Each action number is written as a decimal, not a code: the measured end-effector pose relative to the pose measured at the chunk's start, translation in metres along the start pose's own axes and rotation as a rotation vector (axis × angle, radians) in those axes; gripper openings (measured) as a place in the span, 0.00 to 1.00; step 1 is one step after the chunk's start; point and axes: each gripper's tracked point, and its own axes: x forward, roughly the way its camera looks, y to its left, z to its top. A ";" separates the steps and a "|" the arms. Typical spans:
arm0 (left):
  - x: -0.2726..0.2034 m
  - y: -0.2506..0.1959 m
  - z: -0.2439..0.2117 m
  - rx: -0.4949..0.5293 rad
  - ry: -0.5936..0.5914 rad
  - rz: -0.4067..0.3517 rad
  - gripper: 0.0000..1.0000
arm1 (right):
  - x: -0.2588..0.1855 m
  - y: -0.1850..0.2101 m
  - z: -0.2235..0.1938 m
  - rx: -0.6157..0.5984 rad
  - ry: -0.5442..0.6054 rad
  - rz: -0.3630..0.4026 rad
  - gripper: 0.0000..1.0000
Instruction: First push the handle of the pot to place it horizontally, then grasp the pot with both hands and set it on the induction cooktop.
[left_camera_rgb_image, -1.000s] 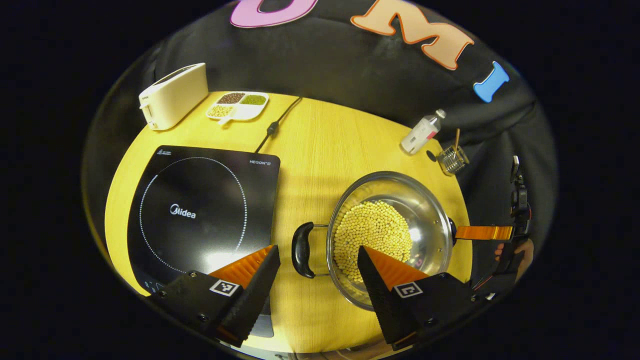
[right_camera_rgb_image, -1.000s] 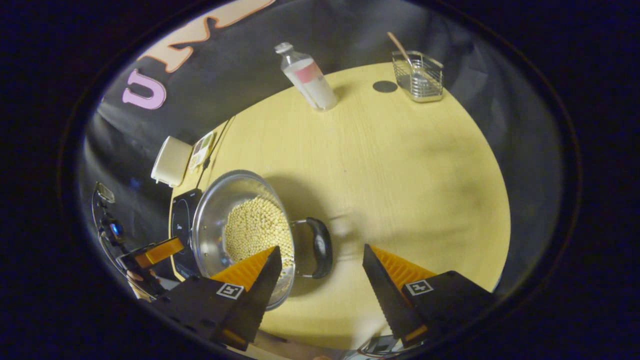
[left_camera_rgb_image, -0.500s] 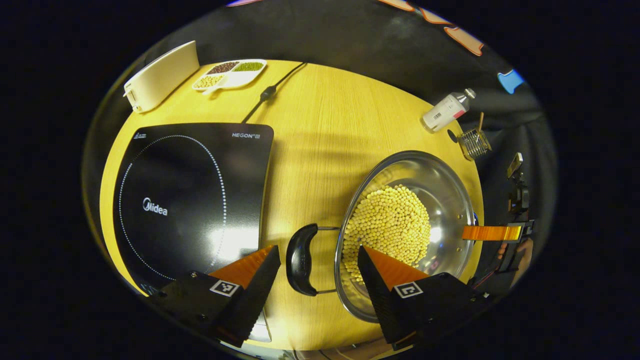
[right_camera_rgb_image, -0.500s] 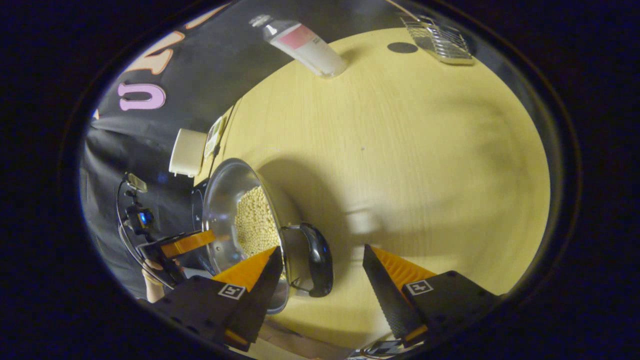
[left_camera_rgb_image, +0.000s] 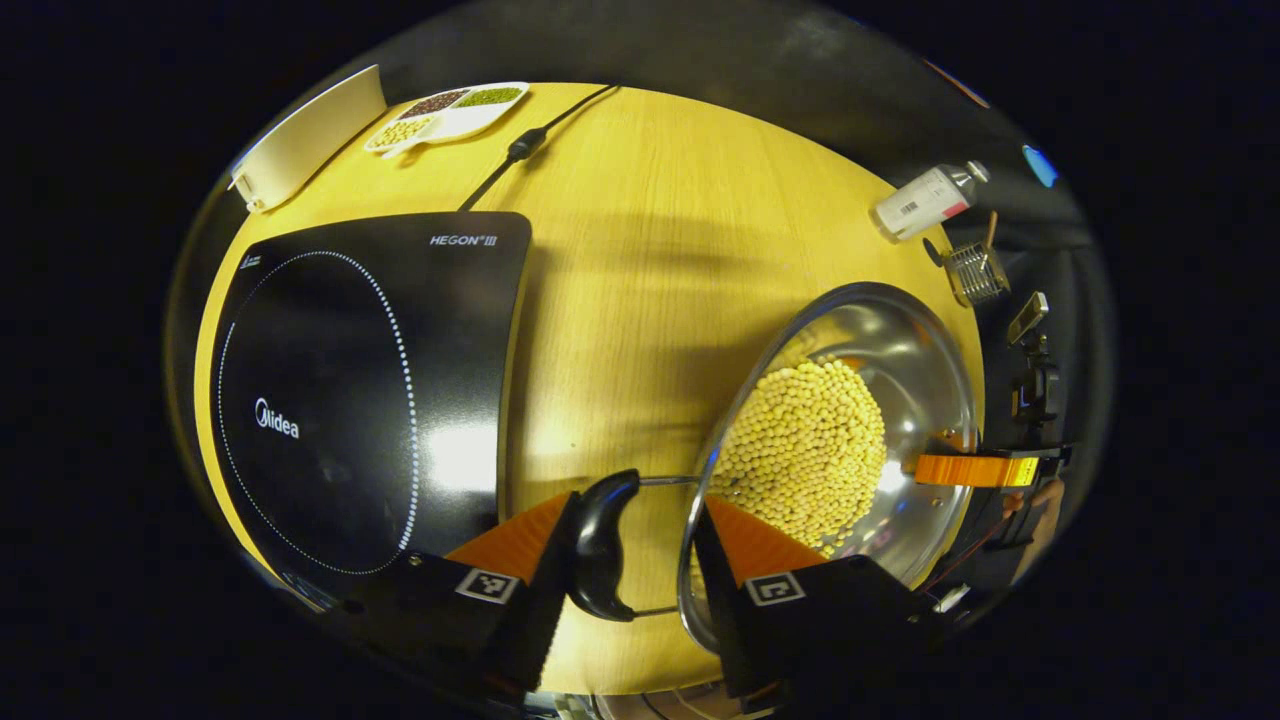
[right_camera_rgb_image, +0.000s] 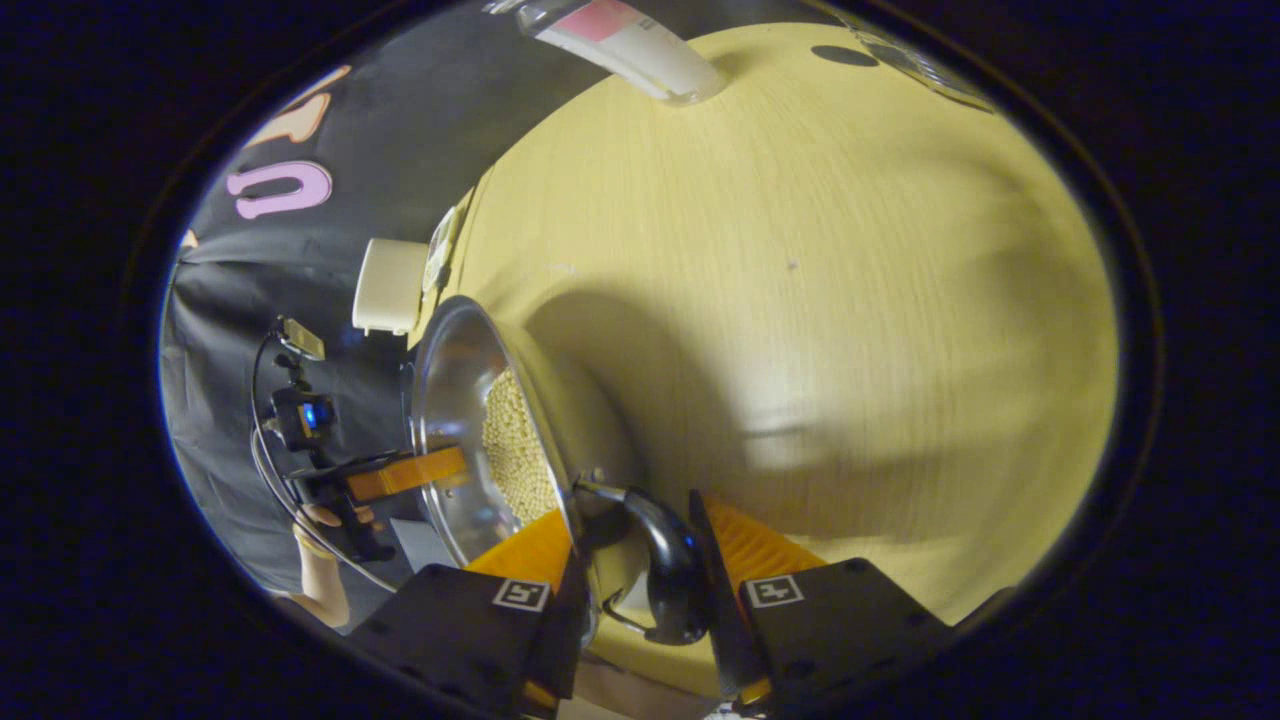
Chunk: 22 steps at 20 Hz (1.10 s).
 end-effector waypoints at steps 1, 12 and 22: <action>0.002 0.000 -0.001 -0.003 -0.003 -0.006 0.69 | -0.004 0.000 0.004 0.002 -0.007 0.000 0.50; -0.023 -0.012 -0.026 -0.018 0.009 -0.029 0.59 | -0.011 0.003 0.003 -0.051 -0.024 0.000 0.43; -0.088 -0.010 -0.085 -0.015 0.045 -0.034 0.59 | -0.022 0.017 -0.021 -0.033 -0.006 0.019 0.50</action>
